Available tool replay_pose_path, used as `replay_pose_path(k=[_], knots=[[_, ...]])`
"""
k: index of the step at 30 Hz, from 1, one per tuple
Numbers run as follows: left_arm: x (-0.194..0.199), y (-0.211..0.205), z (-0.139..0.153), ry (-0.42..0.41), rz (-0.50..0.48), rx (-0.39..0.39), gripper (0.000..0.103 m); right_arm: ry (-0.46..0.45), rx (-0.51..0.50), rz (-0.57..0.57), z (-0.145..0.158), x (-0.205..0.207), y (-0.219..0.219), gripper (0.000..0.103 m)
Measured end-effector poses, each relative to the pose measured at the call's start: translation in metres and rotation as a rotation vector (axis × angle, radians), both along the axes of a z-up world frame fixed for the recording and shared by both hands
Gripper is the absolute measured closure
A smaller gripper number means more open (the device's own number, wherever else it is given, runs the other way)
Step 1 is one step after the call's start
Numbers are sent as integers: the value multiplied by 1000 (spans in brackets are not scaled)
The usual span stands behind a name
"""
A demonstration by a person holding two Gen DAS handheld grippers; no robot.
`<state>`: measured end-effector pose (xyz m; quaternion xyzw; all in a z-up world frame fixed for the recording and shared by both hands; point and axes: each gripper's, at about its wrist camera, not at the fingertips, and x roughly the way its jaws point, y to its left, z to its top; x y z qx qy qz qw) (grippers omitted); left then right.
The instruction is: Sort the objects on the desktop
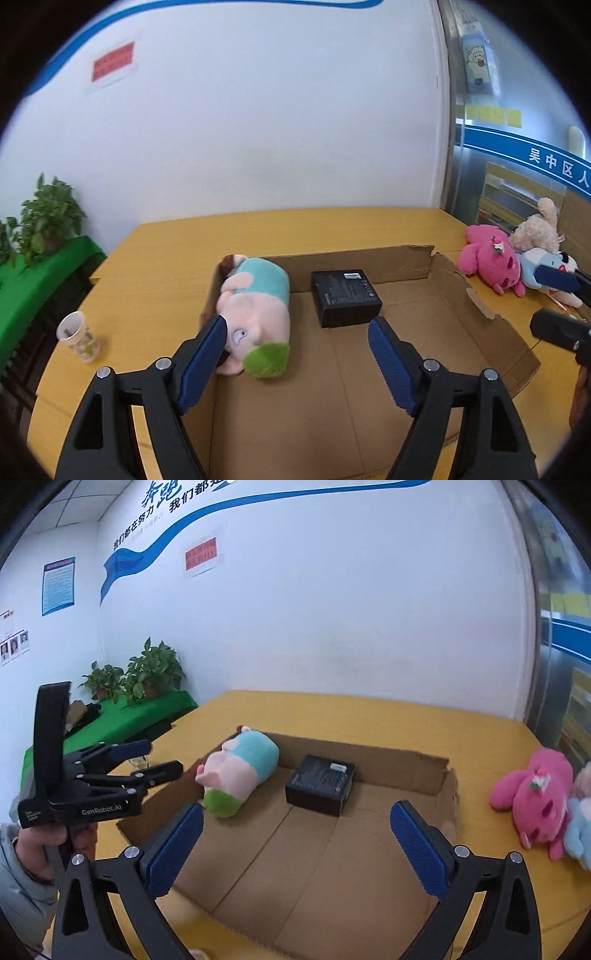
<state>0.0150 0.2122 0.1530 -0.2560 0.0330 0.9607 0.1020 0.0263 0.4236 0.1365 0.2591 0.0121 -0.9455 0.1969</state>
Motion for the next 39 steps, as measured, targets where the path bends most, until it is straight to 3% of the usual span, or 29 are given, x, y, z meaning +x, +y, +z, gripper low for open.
replay_pose_path(k=[6, 14, 17, 21, 23, 27, 29, 32, 39], knots=[[40, 5, 2, 41, 30, 74, 24, -45, 119, -123, -28, 23, 2, 0], [46, 15, -6, -11, 9, 89, 24, -17, 172, -194, -29, 43, 10, 0], [42, 9, -12, -30, 5, 87, 24, -18, 139, -196, -26, 44, 18, 0], [28, 2, -38, -73, 44, -1, 24, -59, 79, -202, -33, 40, 31, 0], [18, -1, -56, -134, 51, -32, 24, -105, 55, -214, -45, 33, 36, 0], [9, -5, -84, -255, 25, 6, 24, -211, -10, -205, -81, 16, 48, 0], [10, -4, -94, -291, 10, 16, 24, -258, 8, -224, -101, 10, 51, 0], [16, 0, -97, -277, 3, -12, 24, -289, 47, -226, -116, 9, 52, 0], [20, 1, -97, -280, -1, -13, 24, -265, 92, -241, -114, 10, 57, 0]])
